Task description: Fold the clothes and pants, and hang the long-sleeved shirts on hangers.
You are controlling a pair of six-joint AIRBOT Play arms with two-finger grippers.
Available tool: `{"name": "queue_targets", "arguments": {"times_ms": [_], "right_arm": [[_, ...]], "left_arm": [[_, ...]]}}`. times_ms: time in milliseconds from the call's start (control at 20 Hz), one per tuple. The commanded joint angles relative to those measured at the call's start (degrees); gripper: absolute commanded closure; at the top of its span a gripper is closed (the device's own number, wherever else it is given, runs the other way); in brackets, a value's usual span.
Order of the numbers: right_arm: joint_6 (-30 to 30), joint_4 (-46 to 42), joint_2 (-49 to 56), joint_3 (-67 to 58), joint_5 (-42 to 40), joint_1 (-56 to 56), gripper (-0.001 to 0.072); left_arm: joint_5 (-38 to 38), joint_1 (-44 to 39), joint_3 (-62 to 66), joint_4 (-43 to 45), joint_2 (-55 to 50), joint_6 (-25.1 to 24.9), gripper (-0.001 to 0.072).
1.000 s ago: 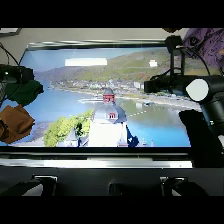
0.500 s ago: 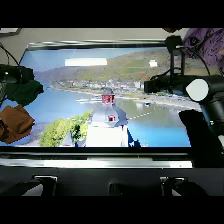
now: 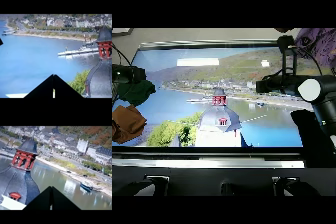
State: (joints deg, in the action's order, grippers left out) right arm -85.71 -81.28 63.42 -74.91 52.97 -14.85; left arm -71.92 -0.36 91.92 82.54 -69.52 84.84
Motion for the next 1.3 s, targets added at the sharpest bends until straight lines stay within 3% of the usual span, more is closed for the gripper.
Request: {"name": "queue_targets", "arguments": {"times_ms": [0, 300, 450, 500, 550, 600, 750, 900, 1050, 1250], "right_arm": [[-0.02, 0.04, 0.04, -0.07, -0.02, -0.07, 0.0677], [-0.02, 0.04, 0.04, -0.07, 0.0, -0.07, 0.0677], [-0.02, 0.04, 0.04, -0.07, -0.02, -0.07, 0.0677], [0.0, 0.04, 0.04, -0.07, -0.02, -0.07, 0.0677], [-0.02, 0.04, 0.04, -0.07, -0.02, -0.07, 0.0677], [0.0, 0.04, 0.04, -0.07, 0.0, -0.07, 0.0677], [-0.02, 0.04, 0.04, -0.07, 0.0, -0.07, 0.0677], [-0.02, 0.04, 0.04, -0.07, 0.02, -0.07, 0.0677], [-0.02, 0.04, 0.04, -0.07, 0.0, -0.07, 0.0677], [-0.02, 0.04, 0.04, -0.07, 0.02, -0.07, 0.0677]], "left_arm": [[0.0, -0.02, -0.02, 0.0, -0.02, 0.0, 0.0683], [0.04, -0.09, -0.02, 0.02, -0.04, -0.02, 0.0682], [3.96, 0.04, 0.04, 2.89, 0.0, -0.04, 0.0637], [3.17, 0.04, 0.07, 6.03, 0.02, 0.15, 0.0452], [0.5, 0.42, 0.11, 8.7, 0.02, 3.21, -0.0011], [-3.41, 1.46, 0.07, 12.11, -0.02, 8.76, -0.0003], [-9.81, 10.29, -4.68, 13.66, 1.66, 10.1, -0.0002], [-2.58, 23.08, -17.0, 13.16, 7.72, 13.75, 0.0], [4.09, 33.55, -28.15, 8.44, 9.64, 14.23, 0.0], [16.74, 35.34, -35.34, 7.48, 6.78, 14.25, 0.0]]}}
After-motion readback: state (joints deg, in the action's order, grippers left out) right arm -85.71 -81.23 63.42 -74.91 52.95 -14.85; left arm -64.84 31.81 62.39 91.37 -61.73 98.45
